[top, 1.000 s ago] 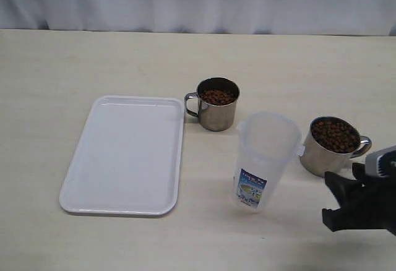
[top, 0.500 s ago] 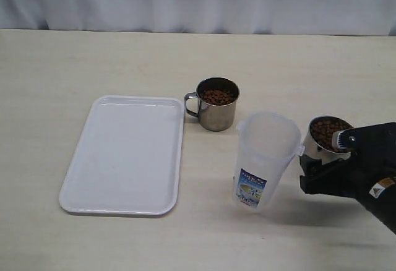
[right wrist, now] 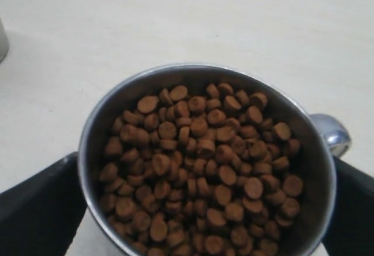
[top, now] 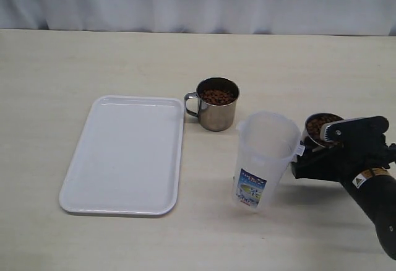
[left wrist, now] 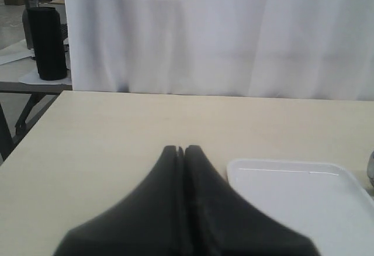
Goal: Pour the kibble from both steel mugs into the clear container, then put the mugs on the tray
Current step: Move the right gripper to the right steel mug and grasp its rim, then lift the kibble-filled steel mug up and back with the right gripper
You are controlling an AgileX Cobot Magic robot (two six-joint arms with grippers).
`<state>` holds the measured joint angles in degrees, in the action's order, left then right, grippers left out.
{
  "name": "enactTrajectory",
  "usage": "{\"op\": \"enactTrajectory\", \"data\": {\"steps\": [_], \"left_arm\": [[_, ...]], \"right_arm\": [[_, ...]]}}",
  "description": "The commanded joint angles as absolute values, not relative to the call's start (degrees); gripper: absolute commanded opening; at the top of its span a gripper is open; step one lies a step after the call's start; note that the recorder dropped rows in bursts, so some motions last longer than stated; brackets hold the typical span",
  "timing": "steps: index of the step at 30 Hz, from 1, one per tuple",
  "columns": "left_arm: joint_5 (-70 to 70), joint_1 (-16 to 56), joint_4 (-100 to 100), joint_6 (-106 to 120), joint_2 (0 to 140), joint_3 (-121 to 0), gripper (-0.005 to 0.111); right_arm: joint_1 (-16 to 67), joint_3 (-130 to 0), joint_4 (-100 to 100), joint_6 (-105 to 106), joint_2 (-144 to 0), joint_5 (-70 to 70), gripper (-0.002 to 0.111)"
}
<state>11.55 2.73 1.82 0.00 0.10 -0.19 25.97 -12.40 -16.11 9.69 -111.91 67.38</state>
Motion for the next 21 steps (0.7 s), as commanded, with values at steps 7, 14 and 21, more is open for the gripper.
{"op": "enactTrajectory", "data": {"steps": [7, 14, 21], "left_arm": [[11.2, 2.7, 1.6, 0.0, 0.0, 0.0, 0.000], [11.2, 2.7, 1.6, 0.0, 0.0, 0.0, 0.000], [11.2, 2.7, 1.6, 0.0, 0.0, 0.0, 0.000]], "right_arm": [[26.0, -13.8, -11.5, 10.2, -115.1, 69.0, 0.074], [26.0, -14.0, -13.0, 9.4, -115.2, 69.9, 0.057], [26.0, -15.3, -23.6, 9.4, -115.2, 70.0, 0.057]]}}
